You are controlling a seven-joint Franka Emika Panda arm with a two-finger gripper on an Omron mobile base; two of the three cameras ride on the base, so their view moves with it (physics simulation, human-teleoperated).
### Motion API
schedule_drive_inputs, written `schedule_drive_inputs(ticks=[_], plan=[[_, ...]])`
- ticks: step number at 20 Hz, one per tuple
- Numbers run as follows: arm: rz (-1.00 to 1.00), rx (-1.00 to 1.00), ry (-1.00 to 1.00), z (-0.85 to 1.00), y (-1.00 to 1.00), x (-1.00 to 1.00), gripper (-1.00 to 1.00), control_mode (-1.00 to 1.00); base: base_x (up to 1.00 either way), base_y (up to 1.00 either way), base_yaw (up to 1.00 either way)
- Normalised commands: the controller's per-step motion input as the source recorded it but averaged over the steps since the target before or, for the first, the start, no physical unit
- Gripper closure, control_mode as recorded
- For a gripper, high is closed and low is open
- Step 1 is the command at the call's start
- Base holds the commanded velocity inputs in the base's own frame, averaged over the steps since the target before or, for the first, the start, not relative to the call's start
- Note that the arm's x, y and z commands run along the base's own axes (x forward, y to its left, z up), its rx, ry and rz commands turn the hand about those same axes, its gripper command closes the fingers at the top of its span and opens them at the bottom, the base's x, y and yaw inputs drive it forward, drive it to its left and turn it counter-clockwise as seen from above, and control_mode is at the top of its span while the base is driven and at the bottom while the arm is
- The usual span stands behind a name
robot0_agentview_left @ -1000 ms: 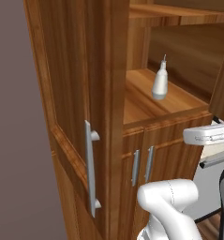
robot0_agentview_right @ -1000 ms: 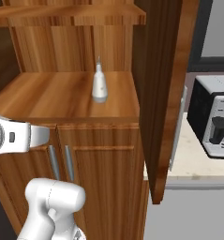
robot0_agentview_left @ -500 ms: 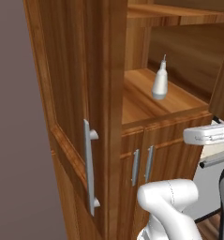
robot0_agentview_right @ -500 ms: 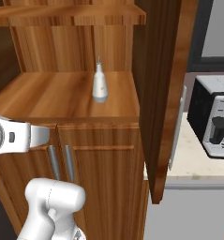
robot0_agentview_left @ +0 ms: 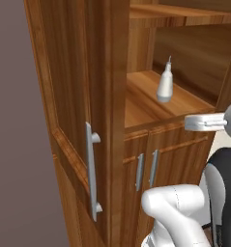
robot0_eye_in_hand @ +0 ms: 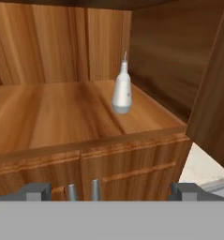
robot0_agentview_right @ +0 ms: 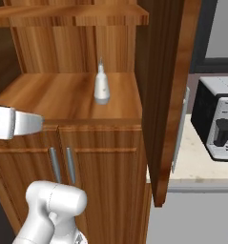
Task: Take 2 condiments from the cabinet and move them on the counter near the stove.Make sure the condiments are lined up with each other, next to each other.
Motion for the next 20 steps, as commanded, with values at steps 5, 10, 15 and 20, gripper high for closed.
schedule_drive_inputs(ticks=[5,10,15,20], plan=[[-0.18,-0.09,0.02,0.27,0.0,0.51,-1.0,-1.0,0.0,0.0,0.0],[-0.06,-0.01,0.0,0.02,0.0,0.68,-1.0,-1.0,0.0,0.0,0.0],[-0.02,0.0,0.02,-0.04,-0.13,0.59,-1.0,-1.0,0.0,0.0,0.0],[0.0,0.0,0.06,0.0,-0.03,0.3,-1.0,-1.0,0.0,0.0,0.0]])
